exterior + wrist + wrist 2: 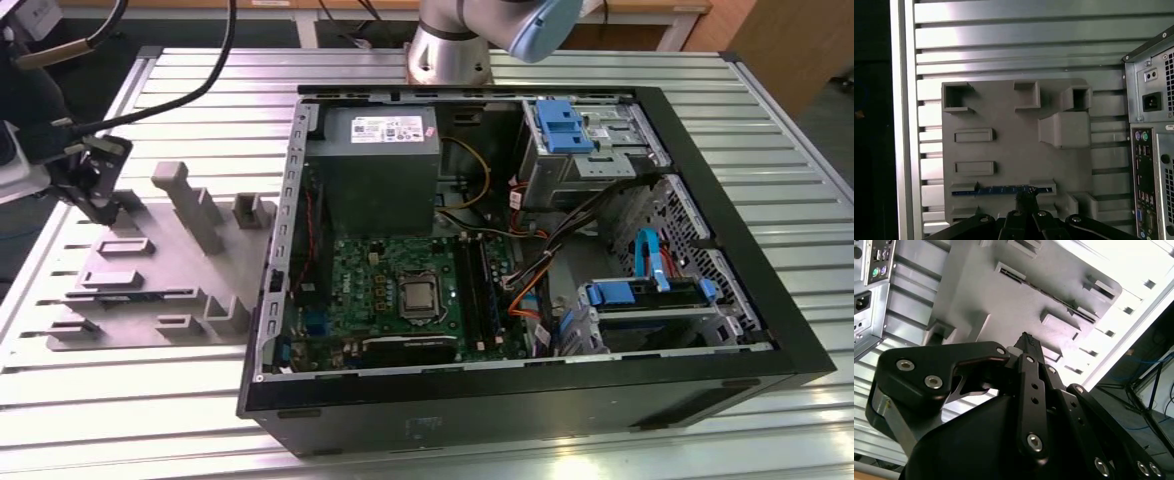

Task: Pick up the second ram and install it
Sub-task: 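Reach for the second ram, then pick up the second ram and move it above second insertion slot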

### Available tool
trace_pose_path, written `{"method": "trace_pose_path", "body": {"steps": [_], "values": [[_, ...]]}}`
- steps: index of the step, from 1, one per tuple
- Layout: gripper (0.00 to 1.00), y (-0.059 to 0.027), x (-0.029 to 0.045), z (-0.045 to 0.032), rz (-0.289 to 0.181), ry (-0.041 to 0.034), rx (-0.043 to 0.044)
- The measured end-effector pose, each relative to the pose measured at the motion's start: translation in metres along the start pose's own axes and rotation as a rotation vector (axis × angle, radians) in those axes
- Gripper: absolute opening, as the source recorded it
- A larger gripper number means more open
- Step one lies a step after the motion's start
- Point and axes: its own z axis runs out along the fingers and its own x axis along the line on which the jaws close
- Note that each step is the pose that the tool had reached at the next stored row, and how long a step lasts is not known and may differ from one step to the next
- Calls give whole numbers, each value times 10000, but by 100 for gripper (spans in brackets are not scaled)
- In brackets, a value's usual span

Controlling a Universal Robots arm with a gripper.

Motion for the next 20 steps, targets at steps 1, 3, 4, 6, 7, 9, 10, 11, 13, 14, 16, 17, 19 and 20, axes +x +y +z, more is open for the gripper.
{"method": "trace_pose_path", "body": {"steps": [1,3,4,6,7,9,10,11,13,14,16,17,19,20], "values": [[11,-8,4,16,0,5,0],[11,-24,14,49,2,14,1],[11,-32,18,64,1,19,1],[11,-37,21,82,2,24,1],[11,-37,22,82,2,25,2],[11,-37,22,83,2,25,2],[11,-37,22,84,1,25,2],[11,-37,22,84,2,25,1],[11,-37,22,84,2,24,1],[11,-37,21,84,2,25,2],[11,-37,22,84,2,25,2],[11,-37,22,84,1,25,2],[11,-37,22,84,2,25,2],[11,-37,22,85,1,25,2]]}}
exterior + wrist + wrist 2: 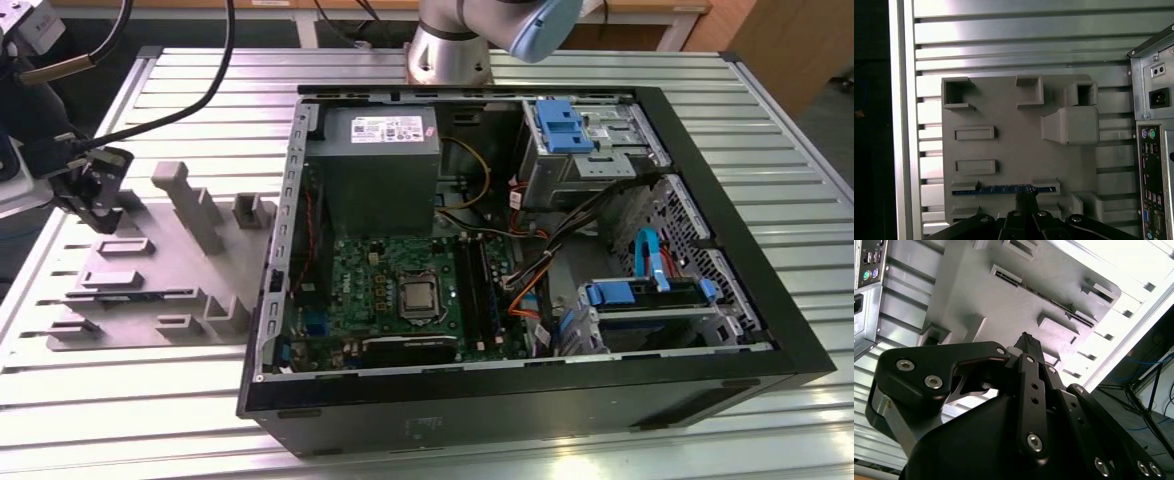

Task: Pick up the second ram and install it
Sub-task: 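Pick up the second ram and move it above second insertion slot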

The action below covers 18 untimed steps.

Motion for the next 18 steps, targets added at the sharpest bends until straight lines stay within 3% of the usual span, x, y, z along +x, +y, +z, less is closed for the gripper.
{"method": "trace_pose_path", "body": {"steps": [6,18], "values": [[11,-1,4,15,-523,22,-9],[11,-3,8,58,-2611,114,-40]]}}
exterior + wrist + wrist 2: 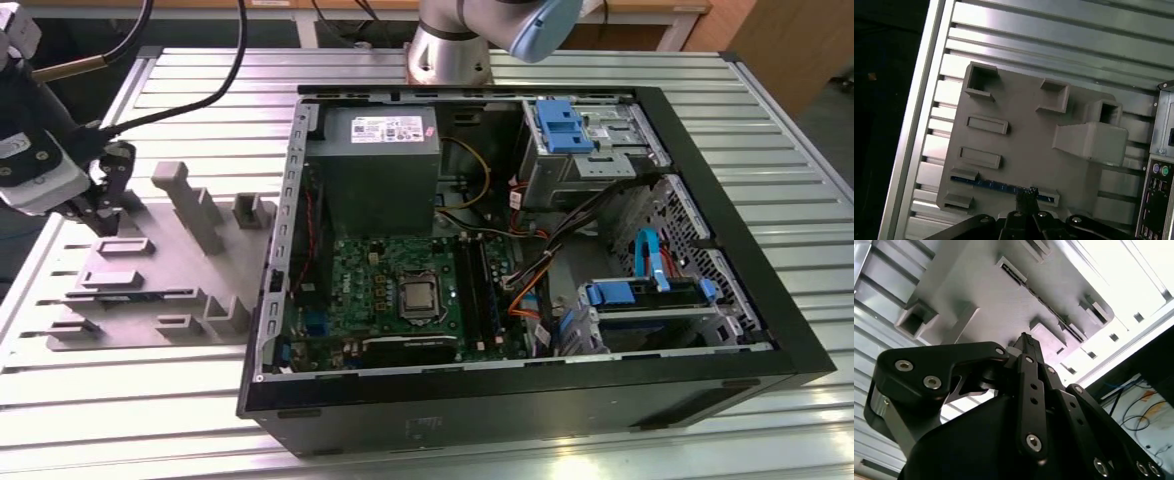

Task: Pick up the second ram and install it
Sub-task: 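Pick up the second ram and move it above second insertion slot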

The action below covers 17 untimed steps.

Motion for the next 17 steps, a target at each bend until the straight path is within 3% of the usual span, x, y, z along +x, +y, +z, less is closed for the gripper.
{"method": "trace_pose_path", "body": {"steps": [17], "values": [[11,-2,1,50,-3098,135,-46]]}}
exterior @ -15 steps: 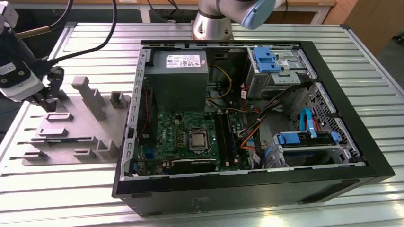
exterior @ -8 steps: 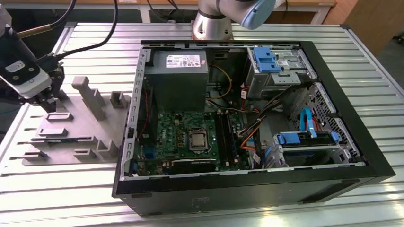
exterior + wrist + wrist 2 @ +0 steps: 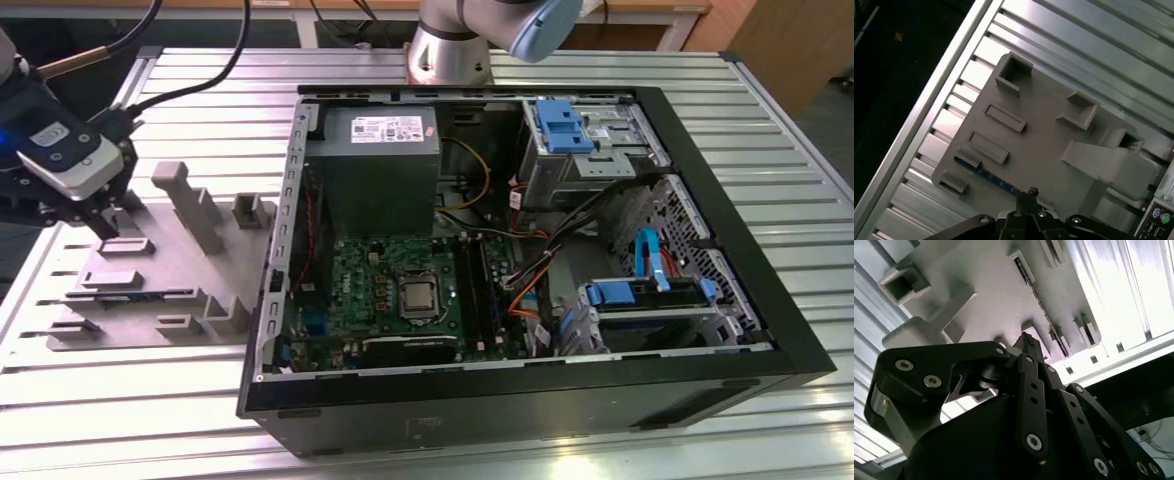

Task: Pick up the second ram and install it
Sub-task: 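Pick up the second ram and move it above second insertion slot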

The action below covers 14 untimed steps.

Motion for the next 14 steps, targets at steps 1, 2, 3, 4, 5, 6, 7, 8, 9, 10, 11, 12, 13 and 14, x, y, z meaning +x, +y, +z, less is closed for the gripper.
{"method": "trace_pose_path", "body": {"steps": [1,2,3,4,5,6,7,8,9,10,11,12,13,14], "values": [[11,0,0,2,-181,8,-2],[11,0,0,6,-360,15,-6],[11,-1,0,8,-540,23,-8],[11,-1,0,10,-719,32,-10],[11,-1,0,12,-910,40,-14],[11,-1,0,15,-1089,47,-16],[11,-1,0,17,-1269,55,-19],[11,-1,0,19,-1449,64,-21],[11,-1,0,21,-1628,72,-24],[11,-1,0,23,-1809,79,-27],[11,-1,1,25,-1988,87,-29],[11,-1,1,27,-2183,96,-32],[11,-1,1,28,-2364,104,-35],[11,-1,1,31,-2543,111,-38]]}}
